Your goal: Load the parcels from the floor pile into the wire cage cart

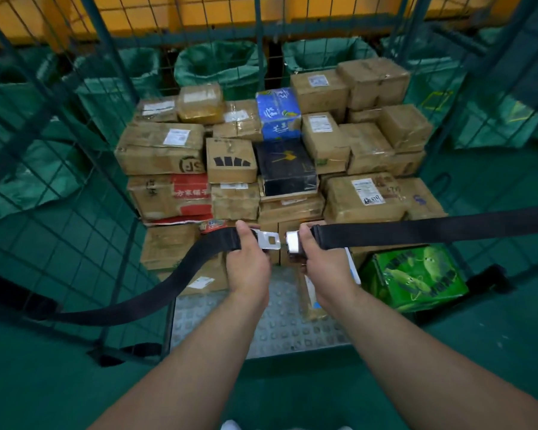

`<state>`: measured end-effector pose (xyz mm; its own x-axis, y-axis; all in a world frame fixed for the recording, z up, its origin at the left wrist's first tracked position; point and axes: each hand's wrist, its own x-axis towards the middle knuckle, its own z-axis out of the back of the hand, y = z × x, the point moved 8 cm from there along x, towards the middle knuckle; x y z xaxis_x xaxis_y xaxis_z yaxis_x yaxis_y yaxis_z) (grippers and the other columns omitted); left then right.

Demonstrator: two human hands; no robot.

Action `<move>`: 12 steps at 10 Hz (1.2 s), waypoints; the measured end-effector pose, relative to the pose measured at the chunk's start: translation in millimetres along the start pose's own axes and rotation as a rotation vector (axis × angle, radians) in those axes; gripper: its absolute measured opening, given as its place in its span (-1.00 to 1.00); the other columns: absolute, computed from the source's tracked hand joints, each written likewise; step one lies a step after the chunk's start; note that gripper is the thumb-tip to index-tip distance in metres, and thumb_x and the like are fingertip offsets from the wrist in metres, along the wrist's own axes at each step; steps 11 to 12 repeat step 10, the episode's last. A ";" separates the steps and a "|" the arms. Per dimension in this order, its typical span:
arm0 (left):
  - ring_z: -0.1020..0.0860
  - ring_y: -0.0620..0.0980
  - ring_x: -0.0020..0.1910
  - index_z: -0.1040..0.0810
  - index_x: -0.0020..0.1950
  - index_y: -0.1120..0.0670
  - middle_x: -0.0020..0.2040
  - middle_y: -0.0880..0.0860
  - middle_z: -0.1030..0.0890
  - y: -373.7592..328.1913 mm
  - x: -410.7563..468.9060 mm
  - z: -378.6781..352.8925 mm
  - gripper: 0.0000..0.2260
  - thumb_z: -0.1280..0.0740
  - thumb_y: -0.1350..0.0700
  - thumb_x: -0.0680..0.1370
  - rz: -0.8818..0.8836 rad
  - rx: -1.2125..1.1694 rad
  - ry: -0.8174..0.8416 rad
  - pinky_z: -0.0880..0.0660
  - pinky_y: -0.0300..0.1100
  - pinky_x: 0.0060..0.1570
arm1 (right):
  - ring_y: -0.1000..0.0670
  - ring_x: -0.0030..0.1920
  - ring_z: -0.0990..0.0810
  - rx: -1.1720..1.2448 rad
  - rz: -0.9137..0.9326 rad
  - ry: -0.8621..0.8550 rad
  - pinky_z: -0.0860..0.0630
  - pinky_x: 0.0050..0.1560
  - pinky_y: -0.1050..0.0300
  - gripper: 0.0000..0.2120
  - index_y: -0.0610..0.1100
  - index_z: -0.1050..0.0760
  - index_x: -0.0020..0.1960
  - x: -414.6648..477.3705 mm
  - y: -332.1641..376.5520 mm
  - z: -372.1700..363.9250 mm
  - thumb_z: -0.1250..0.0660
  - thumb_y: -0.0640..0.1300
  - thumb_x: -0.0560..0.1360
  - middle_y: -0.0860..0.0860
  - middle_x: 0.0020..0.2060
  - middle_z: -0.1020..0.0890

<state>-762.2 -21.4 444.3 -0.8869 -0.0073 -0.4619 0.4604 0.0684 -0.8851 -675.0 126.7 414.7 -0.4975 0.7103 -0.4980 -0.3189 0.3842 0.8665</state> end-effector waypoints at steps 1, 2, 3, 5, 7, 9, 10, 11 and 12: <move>-0.64 0.03 -0.15 -0.66 -0.02 0.01 -0.12 0.01 -0.71 7.6 -7.9 -8.6 -0.50 -0.19 -0.37 0.59 -0.003 0.071 0.054 -0.60 -0.03 0.05 | -0.07 0.03 -0.68 -0.013 -0.022 0.003 -0.62 0.17 -0.12 -0.01 -0.06 -0.60 0.16 -10.9 2.9 -1.6 -0.33 0.68 0.05 0.02 -0.02 -0.72; -0.67 0.03 -0.04 -0.66 0.10 0.03 -0.04 0.03 -0.72 13.5 -22.0 -14.1 -0.46 -0.14 -0.38 0.60 -0.003 0.137 0.079 -0.59 -0.04 0.09 | -0.07 0.03 -0.70 -0.007 -0.053 0.047 -0.64 0.14 -0.13 -0.41 -0.05 -0.59 0.13 -13.9 -2.7 -1.5 -0.39 0.42 0.40 -0.01 -0.04 -0.73; -0.60 -0.14 -0.05 -0.64 0.20 -0.11 -0.04 -0.08 -0.67 9.3 -40.1 -25.4 -0.56 -0.05 -0.29 0.67 -0.100 0.247 0.184 -0.49 -0.22 -0.10 | -0.04 0.06 -0.70 0.008 -0.038 0.115 -0.62 0.19 -0.11 -0.57 -0.04 -0.60 0.16 -16.4 -6.1 0.7 -0.37 0.29 0.53 0.00 -0.01 -0.74; -0.66 -0.01 0.05 -0.66 0.12 -0.15 -0.01 0.00 -0.73 64.8 -45.9 -40.7 -0.66 -0.12 -0.21 0.70 0.123 0.280 0.390 -0.57 -0.04 0.12 | -0.05 -0.02 -0.69 0.007 -0.184 0.201 -0.49 -0.16 0.10 -0.65 -0.10 -0.63 0.14 -10.7 -49.2 31.9 -0.29 0.17 0.64 -0.04 -0.04 -0.75; -0.63 0.12 -0.03 -0.65 0.05 0.07 -0.04 0.08 -0.73 213.7 -94.9 3.7 -0.58 -0.19 -0.23 0.67 0.596 0.384 0.348 -0.48 -0.06 -0.04 | -0.07 -0.03 -0.67 -0.273 -0.341 0.158 -0.59 -0.04 0.07 -0.56 -0.18 -0.58 0.22 -15.5 -173.0 108.6 -0.34 0.17 0.58 -0.10 0.08 -0.70; -0.68 0.05 0.00 -0.66 0.11 0.11 -0.02 0.07 -0.75 230.9 -104.0 -1.2 -0.50 -0.18 -0.29 0.65 0.565 0.337 0.268 -0.49 -0.05 -0.04 | 0.04 -0.02 -0.57 -0.352 -0.288 0.356 -0.48 -0.09 0.18 -0.57 -0.13 -0.51 0.30 -10.1 -184.2 123.3 -0.26 0.18 0.64 0.02 0.04 -0.60; -0.68 0.04 -0.02 -0.65 0.11 0.06 0.00 0.05 -0.75 233.7 -101.3 -0.5 -0.53 -0.20 -0.31 0.63 0.531 0.360 0.232 -0.48 -0.05 -0.03 | 0.01 0.07 -0.64 -0.353 -0.300 0.412 -0.48 -0.18 0.21 -0.58 -0.05 -0.46 0.32 -13.2 -177.2 122.0 -0.24 0.23 0.64 0.09 0.13 -0.61; -0.68 0.04 -0.02 -0.65 0.11 0.06 0.00 0.05 -0.75 233.7 -101.3 -0.5 -0.53 -0.20 -0.31 0.63 0.531 0.360 0.232 -0.48 -0.05 -0.03 | 0.01 0.07 -0.64 -0.353 -0.300 0.412 -0.48 -0.18 0.21 -0.58 -0.05 -0.46 0.32 -13.2 -177.2 122.0 -0.24 0.23 0.64 0.09 0.13 -0.61; -0.68 0.04 -0.02 -0.65 0.11 0.06 0.00 0.05 -0.75 233.7 -101.3 -0.5 -0.53 -0.20 -0.31 0.63 0.531 0.360 0.232 -0.48 -0.05 -0.03 | 0.01 0.07 -0.64 -0.353 -0.300 0.412 -0.48 -0.18 0.21 -0.58 -0.05 -0.46 0.32 -13.2 -177.2 122.0 -0.24 0.23 0.64 0.09 0.13 -0.61</move>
